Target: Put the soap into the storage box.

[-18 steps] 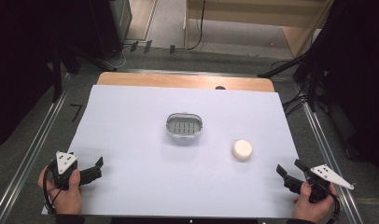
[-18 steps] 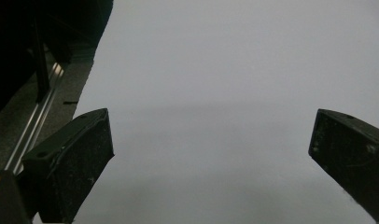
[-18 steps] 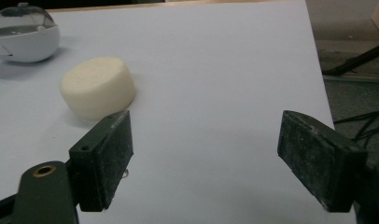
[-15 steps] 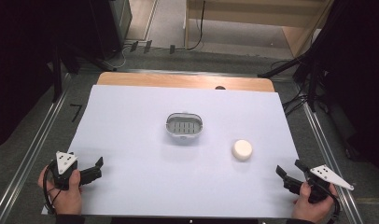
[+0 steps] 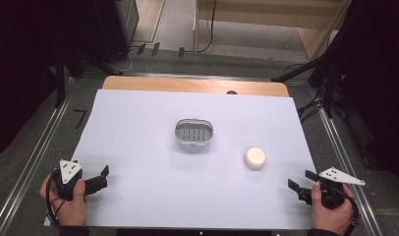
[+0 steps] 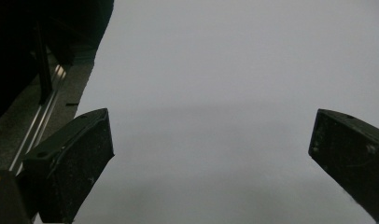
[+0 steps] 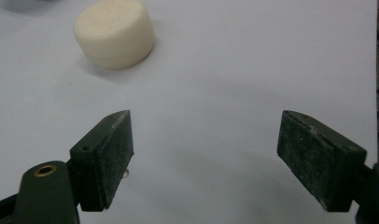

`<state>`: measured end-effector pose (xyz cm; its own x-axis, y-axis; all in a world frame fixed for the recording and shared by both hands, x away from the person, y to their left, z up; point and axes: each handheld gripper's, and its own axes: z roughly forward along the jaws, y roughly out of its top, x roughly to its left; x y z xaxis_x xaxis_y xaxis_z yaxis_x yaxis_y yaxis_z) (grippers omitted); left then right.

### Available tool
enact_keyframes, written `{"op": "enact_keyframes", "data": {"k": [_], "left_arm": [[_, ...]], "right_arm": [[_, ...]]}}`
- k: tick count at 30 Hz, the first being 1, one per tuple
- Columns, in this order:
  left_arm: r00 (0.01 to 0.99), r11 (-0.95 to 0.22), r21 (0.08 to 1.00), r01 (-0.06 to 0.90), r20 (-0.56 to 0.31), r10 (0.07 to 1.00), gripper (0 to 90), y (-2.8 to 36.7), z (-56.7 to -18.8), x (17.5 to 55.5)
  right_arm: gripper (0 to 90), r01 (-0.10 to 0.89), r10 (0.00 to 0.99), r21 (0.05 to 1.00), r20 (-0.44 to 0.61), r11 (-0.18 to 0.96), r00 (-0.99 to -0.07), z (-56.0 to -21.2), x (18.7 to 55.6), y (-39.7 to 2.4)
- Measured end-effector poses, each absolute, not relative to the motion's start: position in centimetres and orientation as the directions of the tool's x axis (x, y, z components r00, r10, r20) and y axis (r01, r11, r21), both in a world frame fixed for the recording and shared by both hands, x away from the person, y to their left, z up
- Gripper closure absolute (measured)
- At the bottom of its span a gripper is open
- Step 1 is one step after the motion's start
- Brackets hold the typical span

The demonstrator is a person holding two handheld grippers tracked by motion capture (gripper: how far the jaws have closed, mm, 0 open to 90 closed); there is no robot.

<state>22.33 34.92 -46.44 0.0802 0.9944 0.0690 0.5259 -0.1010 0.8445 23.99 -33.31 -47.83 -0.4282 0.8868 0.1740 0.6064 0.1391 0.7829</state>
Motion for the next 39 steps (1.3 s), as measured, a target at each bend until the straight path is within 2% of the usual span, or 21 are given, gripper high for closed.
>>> {"op": "enact_keyframes", "data": {"k": [7,16,39], "left_arm": [[0.083,-0.095,0.848,0.522,0.06,0.995,0.2,35.0,-46.4,22.3],[0.082,-0.086,0.85,0.52,0.051,0.995,0.2,35.1,-46.4,22.3],[0.084,-0.099,0.846,0.524,0.064,0.994,0.2,35.0,-46.4,22.3]], "right_arm": [[21.0,0.668,0.881,0.693,0.101,0.272,-0.462,-46.9,25.6,-31.9],[22.8,0.71,0.844,0.585,0.077,0.392,-0.53,-45.4,27.9,-30.4],[22.6,0.664,0.725,0.405,0.004,0.628,-0.689,-44.3,31.9,-26.2]]}}
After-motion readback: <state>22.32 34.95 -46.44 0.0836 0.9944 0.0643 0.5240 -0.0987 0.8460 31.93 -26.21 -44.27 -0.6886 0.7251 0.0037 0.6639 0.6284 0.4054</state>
